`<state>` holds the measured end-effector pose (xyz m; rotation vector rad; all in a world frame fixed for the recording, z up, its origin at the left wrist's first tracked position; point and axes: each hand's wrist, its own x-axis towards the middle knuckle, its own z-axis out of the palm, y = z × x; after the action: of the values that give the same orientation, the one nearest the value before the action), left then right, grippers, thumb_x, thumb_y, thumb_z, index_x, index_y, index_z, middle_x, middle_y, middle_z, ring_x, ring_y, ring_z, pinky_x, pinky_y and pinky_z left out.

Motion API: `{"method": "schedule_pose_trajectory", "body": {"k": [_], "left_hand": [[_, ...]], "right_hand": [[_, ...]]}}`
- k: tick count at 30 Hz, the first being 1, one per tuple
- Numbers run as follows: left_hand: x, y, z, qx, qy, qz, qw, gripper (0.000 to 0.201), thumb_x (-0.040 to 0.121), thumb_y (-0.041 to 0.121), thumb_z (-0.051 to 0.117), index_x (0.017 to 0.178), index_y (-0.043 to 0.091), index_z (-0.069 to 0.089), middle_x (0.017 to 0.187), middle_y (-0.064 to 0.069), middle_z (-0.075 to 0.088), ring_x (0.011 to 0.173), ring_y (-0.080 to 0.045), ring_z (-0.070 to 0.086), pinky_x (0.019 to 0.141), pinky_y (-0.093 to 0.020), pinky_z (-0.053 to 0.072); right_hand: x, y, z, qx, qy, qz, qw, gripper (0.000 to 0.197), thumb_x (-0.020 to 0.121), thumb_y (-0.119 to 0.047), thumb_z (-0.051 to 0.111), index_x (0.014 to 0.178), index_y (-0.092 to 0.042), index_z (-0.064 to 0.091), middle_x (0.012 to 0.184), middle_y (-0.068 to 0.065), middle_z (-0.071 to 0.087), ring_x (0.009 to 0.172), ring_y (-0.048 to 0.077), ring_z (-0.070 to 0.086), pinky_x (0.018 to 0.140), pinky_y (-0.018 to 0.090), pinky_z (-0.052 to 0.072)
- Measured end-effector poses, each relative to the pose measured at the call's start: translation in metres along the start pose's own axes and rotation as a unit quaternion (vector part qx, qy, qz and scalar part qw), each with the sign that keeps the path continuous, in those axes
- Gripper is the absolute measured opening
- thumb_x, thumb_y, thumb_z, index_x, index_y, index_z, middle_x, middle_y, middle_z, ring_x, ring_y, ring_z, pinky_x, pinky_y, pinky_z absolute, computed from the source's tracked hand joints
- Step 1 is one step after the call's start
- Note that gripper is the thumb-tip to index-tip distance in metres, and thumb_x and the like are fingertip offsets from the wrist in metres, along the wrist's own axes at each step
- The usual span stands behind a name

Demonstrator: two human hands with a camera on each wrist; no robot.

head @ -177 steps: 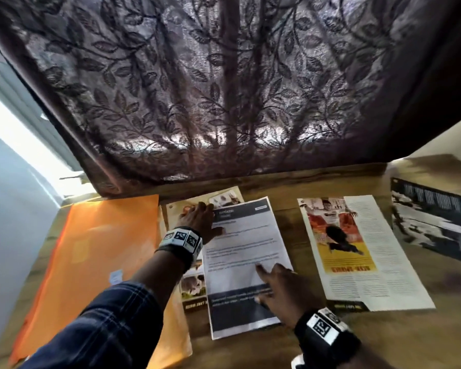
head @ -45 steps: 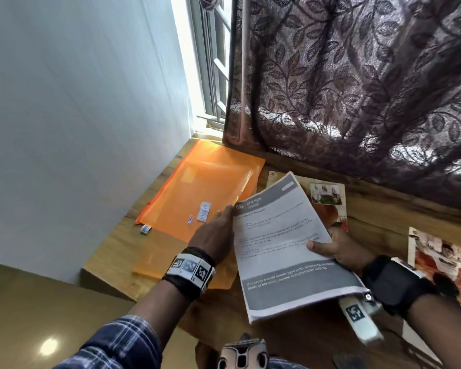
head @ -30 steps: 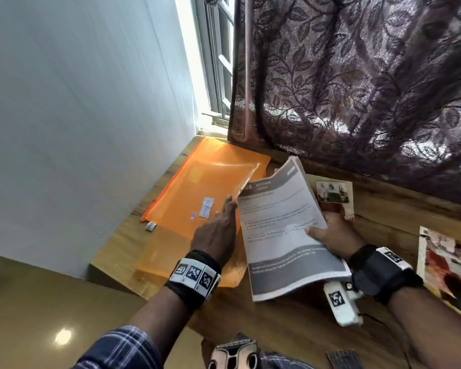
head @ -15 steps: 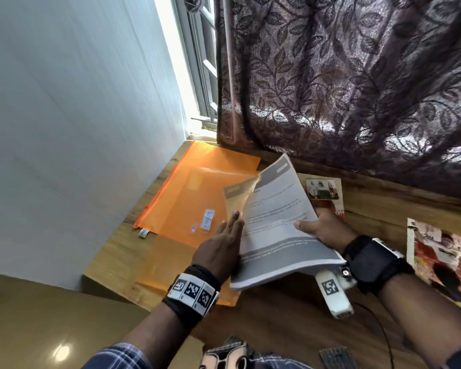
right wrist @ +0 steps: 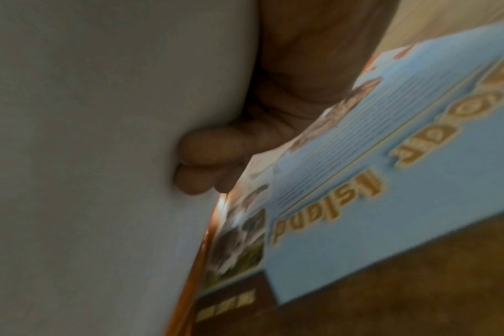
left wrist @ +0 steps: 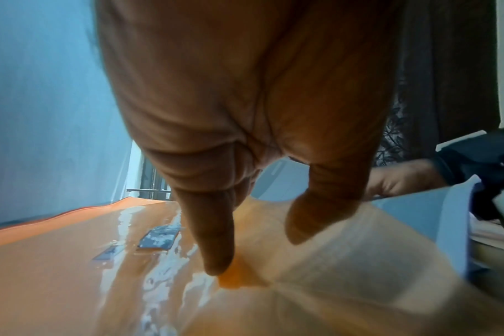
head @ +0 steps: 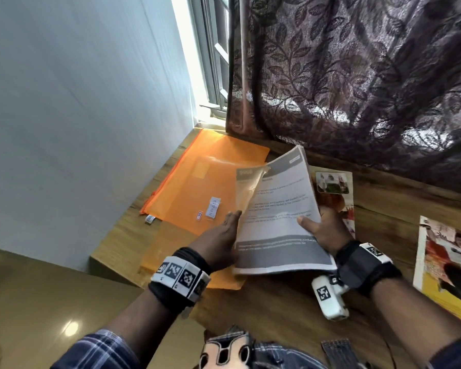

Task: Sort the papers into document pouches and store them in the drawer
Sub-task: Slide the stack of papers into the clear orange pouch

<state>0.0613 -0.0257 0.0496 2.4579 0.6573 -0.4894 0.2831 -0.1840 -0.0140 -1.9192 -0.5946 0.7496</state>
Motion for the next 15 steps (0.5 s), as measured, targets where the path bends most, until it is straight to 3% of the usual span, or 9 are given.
{"method": "schedule_pose_trajectory", "body": {"k": [2,5,7,9,11,13,15], "left_hand": [[0.001,0.009,0.007,0.019,0.016,-0.004,1.000,0.085,0.096,0.019,0.057,0.157,0.005,-0.001,0.165,-0.019,0.015,0.141,-0.033,0.041,0.109,-0.037,0.037],[0.007,0.023,0.021,0.060,0.024,-0.014,0.998,0.077,0.097,0.013,0.049,0.153,-0.006,0.000,0.161,-0.025,0.016,0.135,-0.039,0.043,0.105,-0.049,0.043],[0.012,0.030,0.027,0.110,0.049,-0.030,0.992,0.075,0.095,0.015,0.046,0.153,-0.008,0.004,0.160,-0.023,0.021,0.136,-0.038,0.042,0.098,-0.050,0.046],[0.015,0.034,0.029,0.133,0.083,-0.053,0.986,0.062,0.096,0.015,0.045,0.149,-0.004,0.018,0.149,-0.022,0.040,0.125,-0.037,0.054,0.081,-0.045,0.047],[0.015,0.036,0.024,0.144,0.115,-0.064,0.981,0.039,0.098,0.011,0.043,0.136,0.002,0.037,0.124,-0.020,0.062,0.103,-0.039,0.066,0.067,-0.041,0.041],[0.017,0.035,0.019,0.154,0.142,-0.066,0.976,0.021,0.097,0.008,0.046,0.117,0.007,0.050,0.106,-0.016,0.069,0.091,-0.039,0.070,0.063,-0.039,0.040],[0.023,0.035,0.016,0.155,0.148,-0.078,0.974,0.014,0.095,0.011,0.051,0.107,0.007,0.056,0.101,-0.013,0.069,0.087,-0.036,0.070,0.061,-0.037,0.040]], "right_hand": [[-0.004,-0.001,0.016,0.027,0.018,0.005,0.999,0.018,0.089,-0.009,0.070,0.107,-0.009,0.071,0.107,0.004,0.074,0.097,0.022,0.070,0.092,0.040,0.055],[-0.013,-0.007,0.048,0.078,0.039,-0.014,0.996,0.017,0.091,-0.003,0.066,0.107,-0.007,0.069,0.109,0.006,0.072,0.100,0.024,0.069,0.094,0.039,0.053],[-0.016,-0.010,0.068,0.086,0.041,-0.013,0.995,0.012,0.094,-0.010,0.063,0.106,-0.009,0.068,0.108,0.006,0.072,0.101,0.024,0.069,0.094,0.039,0.053],[-0.015,-0.005,0.078,0.093,0.043,0.027,0.994,0.026,0.098,-0.029,0.058,0.107,-0.006,0.068,0.108,0.008,0.073,0.101,0.026,0.069,0.095,0.043,0.053],[-0.011,0.006,0.079,0.101,0.039,0.061,0.992,0.033,0.099,-0.034,0.052,0.103,-0.005,0.067,0.106,0.011,0.073,0.100,0.030,0.068,0.095,0.047,0.053],[-0.010,0.008,0.074,0.073,0.041,0.067,0.994,0.021,0.097,-0.023,0.054,0.088,-0.008,0.065,0.102,0.013,0.073,0.098,0.034,0.068,0.092,0.050,0.053],[-0.009,0.007,0.068,0.030,0.025,0.059,0.998,0.012,0.093,-0.007,0.057,0.087,-0.012,0.066,0.103,0.011,0.072,0.096,0.032,0.067,0.090,0.046,0.054]]}}
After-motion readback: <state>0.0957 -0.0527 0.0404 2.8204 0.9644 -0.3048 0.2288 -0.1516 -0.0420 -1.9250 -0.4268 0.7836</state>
